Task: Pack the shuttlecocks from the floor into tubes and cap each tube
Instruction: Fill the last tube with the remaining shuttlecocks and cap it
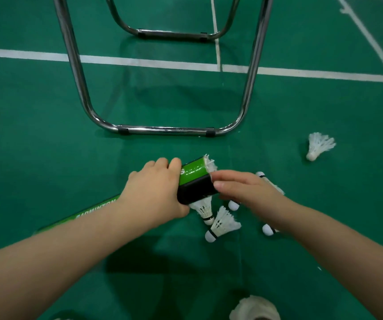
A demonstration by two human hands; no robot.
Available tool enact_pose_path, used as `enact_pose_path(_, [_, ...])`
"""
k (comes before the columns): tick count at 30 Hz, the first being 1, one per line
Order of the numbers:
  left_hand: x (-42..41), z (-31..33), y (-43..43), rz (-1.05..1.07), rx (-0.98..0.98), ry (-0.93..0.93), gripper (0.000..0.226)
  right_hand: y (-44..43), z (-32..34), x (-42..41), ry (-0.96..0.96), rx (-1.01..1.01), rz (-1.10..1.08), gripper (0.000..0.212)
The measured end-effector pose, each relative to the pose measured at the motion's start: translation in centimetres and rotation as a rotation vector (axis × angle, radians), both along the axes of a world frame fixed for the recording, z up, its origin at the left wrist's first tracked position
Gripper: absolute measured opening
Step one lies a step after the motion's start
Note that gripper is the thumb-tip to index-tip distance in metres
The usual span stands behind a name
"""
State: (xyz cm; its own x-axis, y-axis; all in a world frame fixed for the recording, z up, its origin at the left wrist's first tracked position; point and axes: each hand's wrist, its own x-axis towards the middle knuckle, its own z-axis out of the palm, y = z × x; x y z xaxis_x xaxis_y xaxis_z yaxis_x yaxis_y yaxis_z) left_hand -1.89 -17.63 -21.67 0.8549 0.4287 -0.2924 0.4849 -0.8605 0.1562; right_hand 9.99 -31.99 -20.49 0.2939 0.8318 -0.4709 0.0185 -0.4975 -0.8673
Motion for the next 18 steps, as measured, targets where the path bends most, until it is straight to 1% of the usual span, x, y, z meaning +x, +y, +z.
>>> enact_pose_path(2, [0.1,0.2,-0.4,0.002,0.005,-0.008,0.054,0.0,0.2,0.3,0.045,-0.002,0.128,0.040])
enact_pose_path(4, [0.3,0.2,-0.9,-0.019,0.016,-0.020,0.056,0.2,0.2,0.3,0.056,-0.070,0.214,0.042])
enact_pose_path(6, [0.5,0.0,-1.5,-0.062,0.038,-0.028,0.057,0.6,0.0,0.2,-0.004,-0.186,0.295,0.038])
enact_pose_path(7, [0.6,-0.2,-1.8,-0.077,0.043,-0.024,0.058,0.7,-0.2,0.3,-0.041,-0.238,0.338,0.042])
enact_pose_path(9, [0.7,-0.6,-1.9,-0.082,0.043,-0.007,0.058,1.1,-0.6,0.3,-0.064,-0.281,0.384,0.046])
enact_pose_path(10, [0.7,-0.8,-1.9,-0.073,0.045,-0.003,0.059,1.3,-0.9,0.2,-0.060,-0.274,0.369,0.048])
enact_pose_path(12, [0.7,-1.0,-2.0,-0.052,0.057,-0.009,0.059,1.3,-1.8,-0.3,-0.045,-0.208,0.255,0.053])
enact_pose_path(13, [0.8,-1.1,-2.0,-0.043,0.066,-0.014,0.059,1.2,-2.2,-0.5,-0.046,-0.143,0.164,0.050])
enact_pose_path(14, [0.8,-1.1,-2.1,-0.031,0.071,-0.017,0.058,0.9,-2.5,-0.7,-0.061,-0.057,0.071,0.045])
enact_pose_path(16, [1.1,-1.1,-2.0,0.004,0.067,-0.018,0.057,0.0,-2.9,-0.8,-0.085,0.145,-0.117,0.027])
enact_pose_path(17, [1.2,-1.1,-1.8,0.025,0.059,-0.017,0.058,-0.5,-2.9,-0.6,-0.104,0.219,-0.207,0.019])
enact_pose_path(18, [1.3,-1.1,-1.6,0.043,0.048,-0.014,0.058,-0.9,-3.0,-0.2,-0.155,0.253,-0.280,0.017])
